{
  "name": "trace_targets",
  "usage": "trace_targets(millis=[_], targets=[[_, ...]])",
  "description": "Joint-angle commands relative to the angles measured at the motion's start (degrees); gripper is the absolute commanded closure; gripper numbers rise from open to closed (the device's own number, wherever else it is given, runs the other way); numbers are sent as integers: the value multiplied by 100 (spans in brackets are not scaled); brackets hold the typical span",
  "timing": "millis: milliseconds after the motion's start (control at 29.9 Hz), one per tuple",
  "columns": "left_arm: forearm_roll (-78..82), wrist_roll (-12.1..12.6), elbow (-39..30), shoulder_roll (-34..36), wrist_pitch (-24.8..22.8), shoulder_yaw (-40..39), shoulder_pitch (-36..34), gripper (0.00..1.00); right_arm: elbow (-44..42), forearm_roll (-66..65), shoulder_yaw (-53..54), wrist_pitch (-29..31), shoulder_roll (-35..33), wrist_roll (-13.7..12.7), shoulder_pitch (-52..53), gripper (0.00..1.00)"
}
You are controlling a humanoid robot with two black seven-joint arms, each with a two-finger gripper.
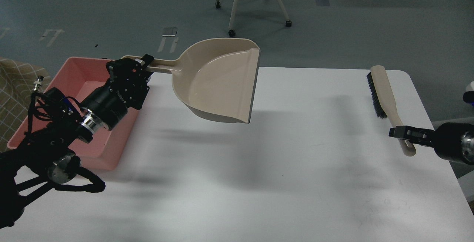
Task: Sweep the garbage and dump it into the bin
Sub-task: 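Bring the emptied dustpan back and lower it onto the table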
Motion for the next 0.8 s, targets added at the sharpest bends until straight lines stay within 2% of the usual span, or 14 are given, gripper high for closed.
trace_targets(millis=[0, 100, 234, 368, 702, 769], targets=[[363, 1, 700, -955, 46, 169, -113, 90, 8, -10, -1, 0, -10, 0, -4, 98], [1004, 1, 1279, -1676, 405, 537, -481, 90, -45, -1, -1, 0, -1, 8, -13, 98], [1059, 1, 1711, -2055, 688, 837, -728, 90, -54, -1, -1, 0, -1, 17, -57, 98], [1059, 67, 2431, -2267, 994, 1311, -781, 90, -2, -1, -1, 0, -1, 17, -110, 98], [1059, 111, 2521, -2276, 1206, 1356, -729, 87, 122, 8, -1, 0, -80, 17, -251, 98], [1050, 111, 2521, -2223, 1206, 1338, -729, 80, 130, 8, -1, 0, -124, 17, -294, 98]])
